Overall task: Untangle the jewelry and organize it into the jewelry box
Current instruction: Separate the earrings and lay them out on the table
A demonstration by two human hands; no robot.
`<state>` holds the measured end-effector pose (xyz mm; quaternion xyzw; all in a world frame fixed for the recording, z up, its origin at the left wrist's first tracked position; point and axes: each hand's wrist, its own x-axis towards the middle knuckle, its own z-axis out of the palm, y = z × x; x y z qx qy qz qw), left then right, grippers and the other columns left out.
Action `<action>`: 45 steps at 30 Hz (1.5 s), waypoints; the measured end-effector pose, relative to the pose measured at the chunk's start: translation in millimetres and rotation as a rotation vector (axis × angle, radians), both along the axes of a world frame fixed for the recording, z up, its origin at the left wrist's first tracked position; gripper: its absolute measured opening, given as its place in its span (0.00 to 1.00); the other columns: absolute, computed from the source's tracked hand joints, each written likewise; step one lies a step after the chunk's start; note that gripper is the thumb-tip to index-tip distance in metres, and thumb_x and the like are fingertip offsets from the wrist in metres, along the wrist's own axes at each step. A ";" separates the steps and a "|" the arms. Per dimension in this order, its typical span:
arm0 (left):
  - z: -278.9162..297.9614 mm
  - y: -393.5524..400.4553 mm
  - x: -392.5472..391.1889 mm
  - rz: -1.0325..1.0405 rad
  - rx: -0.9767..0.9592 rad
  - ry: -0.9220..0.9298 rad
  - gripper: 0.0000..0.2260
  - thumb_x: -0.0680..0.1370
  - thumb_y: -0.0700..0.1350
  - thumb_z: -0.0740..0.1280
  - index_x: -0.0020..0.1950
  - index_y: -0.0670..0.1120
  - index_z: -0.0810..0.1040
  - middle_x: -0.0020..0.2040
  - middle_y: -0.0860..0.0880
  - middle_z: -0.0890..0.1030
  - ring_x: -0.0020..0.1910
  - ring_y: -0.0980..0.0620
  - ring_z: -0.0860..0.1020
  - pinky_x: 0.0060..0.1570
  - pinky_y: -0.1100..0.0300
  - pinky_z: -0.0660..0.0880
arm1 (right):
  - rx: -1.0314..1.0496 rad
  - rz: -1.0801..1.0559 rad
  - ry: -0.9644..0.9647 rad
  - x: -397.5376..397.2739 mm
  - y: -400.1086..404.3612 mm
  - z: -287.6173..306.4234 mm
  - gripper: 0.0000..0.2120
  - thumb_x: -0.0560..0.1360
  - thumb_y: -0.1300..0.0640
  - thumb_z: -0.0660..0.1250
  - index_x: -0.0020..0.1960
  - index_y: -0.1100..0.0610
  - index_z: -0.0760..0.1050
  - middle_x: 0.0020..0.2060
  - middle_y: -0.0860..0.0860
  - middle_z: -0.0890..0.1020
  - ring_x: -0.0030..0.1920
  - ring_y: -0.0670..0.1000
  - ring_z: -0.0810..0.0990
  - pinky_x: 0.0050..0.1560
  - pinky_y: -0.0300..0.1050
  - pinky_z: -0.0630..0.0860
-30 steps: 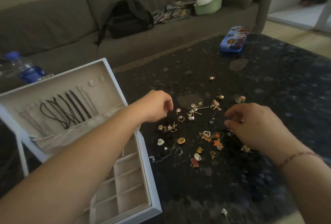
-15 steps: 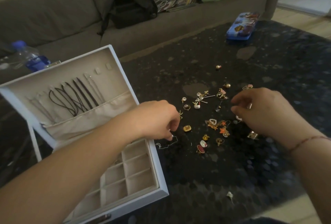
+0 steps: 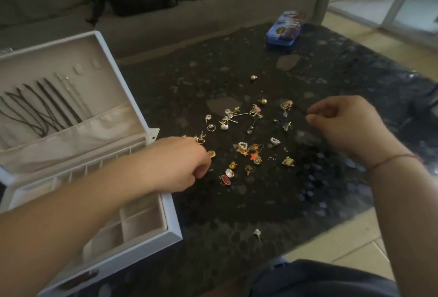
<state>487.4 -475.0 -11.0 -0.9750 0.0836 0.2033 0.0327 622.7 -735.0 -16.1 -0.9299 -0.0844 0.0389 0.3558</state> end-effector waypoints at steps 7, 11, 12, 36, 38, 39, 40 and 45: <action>8.7 -34.3 -26.7 -0.105 -0.115 0.094 0.07 0.76 0.42 0.64 0.47 0.55 0.74 0.46 0.57 0.75 0.47 0.57 0.74 0.50 0.57 0.76 | -0.044 0.066 0.024 0.4 -2.1 -3.0 0.06 0.74 0.54 0.72 0.51 0.47 0.80 0.40 0.44 0.79 0.44 0.48 0.76 0.46 0.38 0.67; 6.5 -51.1 -40.7 -0.214 -0.093 0.130 0.08 0.78 0.41 0.62 0.51 0.55 0.74 0.50 0.55 0.74 0.53 0.53 0.73 0.57 0.52 0.72 | -0.193 0.296 -0.047 -10.2 20.0 -8.5 0.09 0.73 0.50 0.72 0.52 0.40 0.80 0.45 0.42 0.78 0.50 0.47 0.75 0.52 0.41 0.72; 5.8 -53.6 -43.1 -0.228 -0.086 0.139 0.08 0.79 0.41 0.61 0.52 0.54 0.74 0.51 0.55 0.74 0.54 0.53 0.73 0.58 0.53 0.71 | -0.217 0.363 -0.084 -13.0 26.1 -10.9 0.09 0.73 0.49 0.72 0.52 0.38 0.80 0.47 0.41 0.77 0.54 0.48 0.74 0.57 0.45 0.73; 11.8 -20.0 32.0 0.108 -0.340 -0.182 0.08 0.77 0.51 0.70 0.56 0.57 0.78 0.48 0.58 0.77 0.42 0.62 0.76 0.43 0.64 0.74 | -0.469 0.448 -0.060 -26.7 54.8 -15.6 0.05 0.75 0.46 0.69 0.50 0.42 0.75 0.59 0.43 0.70 0.64 0.51 0.63 0.58 0.47 0.65; 2.9 -20.7 44.4 0.126 -0.296 -0.210 0.11 0.77 0.50 0.71 0.59 0.57 0.77 0.51 0.58 0.75 0.47 0.60 0.76 0.46 0.61 0.76 | -0.404 0.440 -0.023 -24.1 49.3 -10.2 0.03 0.75 0.47 0.70 0.47 0.42 0.76 0.54 0.42 0.72 0.61 0.50 0.64 0.54 0.45 0.65; -1.7 -22.2 48.4 0.119 -0.268 -0.224 0.12 0.77 0.50 0.70 0.60 0.57 0.76 0.52 0.58 0.75 0.49 0.58 0.75 0.47 0.60 0.77 | -0.348 0.430 -0.013 -22.4 45.8 -8.2 0.03 0.75 0.48 0.70 0.46 0.42 0.76 0.51 0.41 0.73 0.58 0.49 0.65 0.52 0.44 0.65; -5.8 -23.9 51.8 0.111 -0.247 -0.234 0.12 0.77 0.51 0.70 0.60 0.57 0.76 0.52 0.58 0.74 0.50 0.57 0.75 0.47 0.59 0.77 | -0.288 0.418 -0.008 -21.0 42.1 -6.4 0.04 0.75 0.50 0.70 0.44 0.42 0.76 0.47 0.40 0.75 0.55 0.47 0.68 0.49 0.43 0.65; -19.2 -24.9 59.7 0.150 -0.274 -0.241 0.08 0.77 0.50 0.71 0.56 0.56 0.78 0.49 0.58 0.77 0.48 0.57 0.76 0.46 0.60 0.76 | -0.132 0.380 0.017 -15.9 30.7 -2.6 0.06 0.76 0.53 0.70 0.42 0.44 0.76 0.40 0.39 0.76 0.41 0.39 0.73 0.36 0.32 0.65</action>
